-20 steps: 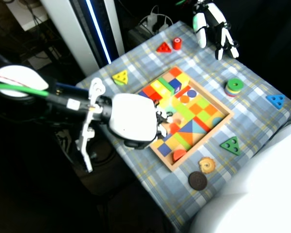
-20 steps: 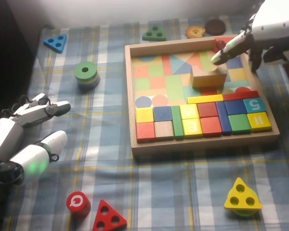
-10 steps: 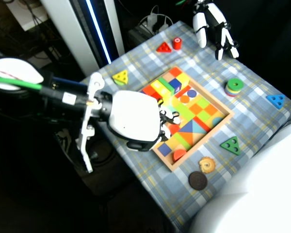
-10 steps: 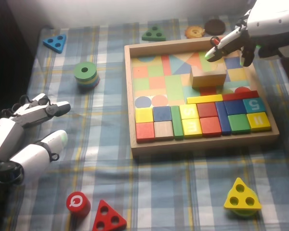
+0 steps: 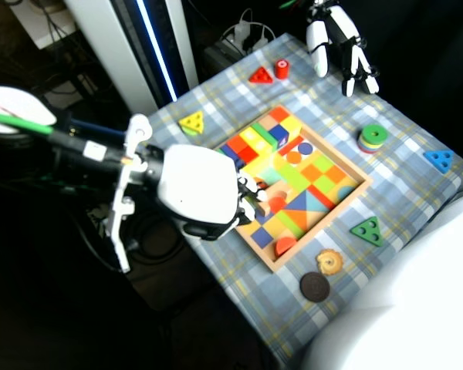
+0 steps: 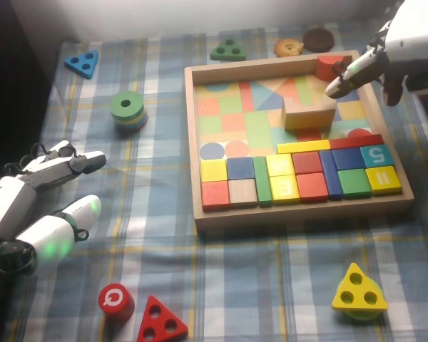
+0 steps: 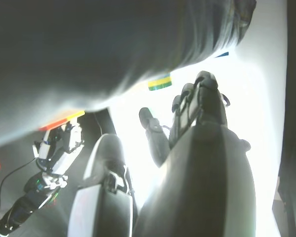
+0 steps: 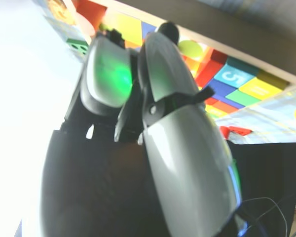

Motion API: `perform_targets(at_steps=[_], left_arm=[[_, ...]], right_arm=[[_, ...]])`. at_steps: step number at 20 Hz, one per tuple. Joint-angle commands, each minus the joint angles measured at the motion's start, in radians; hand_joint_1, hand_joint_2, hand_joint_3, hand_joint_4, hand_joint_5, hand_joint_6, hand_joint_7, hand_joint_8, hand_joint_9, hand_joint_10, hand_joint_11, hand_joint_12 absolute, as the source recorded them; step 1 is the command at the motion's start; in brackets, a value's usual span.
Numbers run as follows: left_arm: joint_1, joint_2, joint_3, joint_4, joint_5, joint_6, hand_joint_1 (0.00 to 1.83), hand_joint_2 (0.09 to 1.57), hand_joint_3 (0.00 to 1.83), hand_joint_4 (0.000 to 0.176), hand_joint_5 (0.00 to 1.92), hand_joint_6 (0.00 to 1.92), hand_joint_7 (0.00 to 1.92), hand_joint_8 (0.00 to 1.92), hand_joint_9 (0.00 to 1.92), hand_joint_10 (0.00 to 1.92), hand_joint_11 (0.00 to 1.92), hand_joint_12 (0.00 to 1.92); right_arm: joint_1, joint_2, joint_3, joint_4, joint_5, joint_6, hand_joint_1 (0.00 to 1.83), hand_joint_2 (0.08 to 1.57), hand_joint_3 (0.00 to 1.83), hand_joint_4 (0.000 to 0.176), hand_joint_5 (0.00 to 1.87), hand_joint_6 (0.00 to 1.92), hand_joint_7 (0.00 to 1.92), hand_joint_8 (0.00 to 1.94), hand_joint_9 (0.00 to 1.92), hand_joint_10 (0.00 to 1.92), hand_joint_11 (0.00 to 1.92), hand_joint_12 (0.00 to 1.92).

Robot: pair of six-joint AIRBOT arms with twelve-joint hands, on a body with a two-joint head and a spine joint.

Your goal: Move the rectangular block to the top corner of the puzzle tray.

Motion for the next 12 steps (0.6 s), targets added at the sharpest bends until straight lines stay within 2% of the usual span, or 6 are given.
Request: perform_targets(at_steps=[1,7,9,10,11,12], left_arm=[[-0.011,0.003,0.001,0.034,-0.110,-0.005,0.68,1.37,0.00,0.077,0.55,0.00,0.16,0.00,0.09,0.00,0.00,0.00],[-0.011,0.003,0.001,0.034,-0.109,-0.005,0.69,1.37,0.00,0.073,0.57,0.00,0.15,0.00,0.09,0.00,0.00,0.00],[-0.011,0.003,0.001,0.034,-0.108,-0.005,0.71,1.37,0.00,0.066,0.57,0.00,0.16,0.00,0.09,0.00,0.00,0.00],[-0.011,0.003,0.001,0.034,-0.108,-0.005,0.72,1.37,0.00,0.066,0.57,0.00,0.16,0.00,0.09,0.00,0.00,0.00],[-0.011,0.003,0.001,0.034,-0.108,-0.005,0.70,1.37,0.00,0.074,0.57,0.00,0.16,0.00,0.09,0.00,0.00,0.00],[-0.011,0.003,0.001,0.034,-0.108,-0.005,0.70,1.37,0.00,0.071,0.57,0.00,0.16,0.00,0.09,0.00,0.00,0.00]], right_arm=[[0.014,0.001,-0.003,0.022,-0.018,0.001,1.61,1.20,0.00,0.009,0.47,0.01,1.13,1.94,1.38,1.92,1.44,1.92],[0.014,0.001,-0.005,-0.005,-0.022,0.001,1.58,1.20,0.00,0.037,0.46,0.00,1.00,1.94,1.37,1.92,1.42,1.92],[0.014,0.001,-0.005,-0.017,-0.023,0.001,1.58,1.20,0.00,0.027,0.46,0.00,1.13,1.94,1.37,1.92,1.41,1.92],[0.014,0.001,-0.005,-0.021,-0.023,0.001,1.58,1.21,0.00,0.031,0.45,0.00,1.03,1.94,1.37,1.92,1.42,1.92],[0.014,0.001,-0.005,-0.022,-0.023,0.001,1.39,1.22,0.03,0.006,0.45,0.00,0.80,1.56,1.37,1.92,1.44,1.92],[0.014,0.001,-0.005,-0.022,-0.024,0.001,1.34,1.25,0.05,0.011,0.42,0.01,0.70,1.59,1.38,1.92,1.45,1.92]])
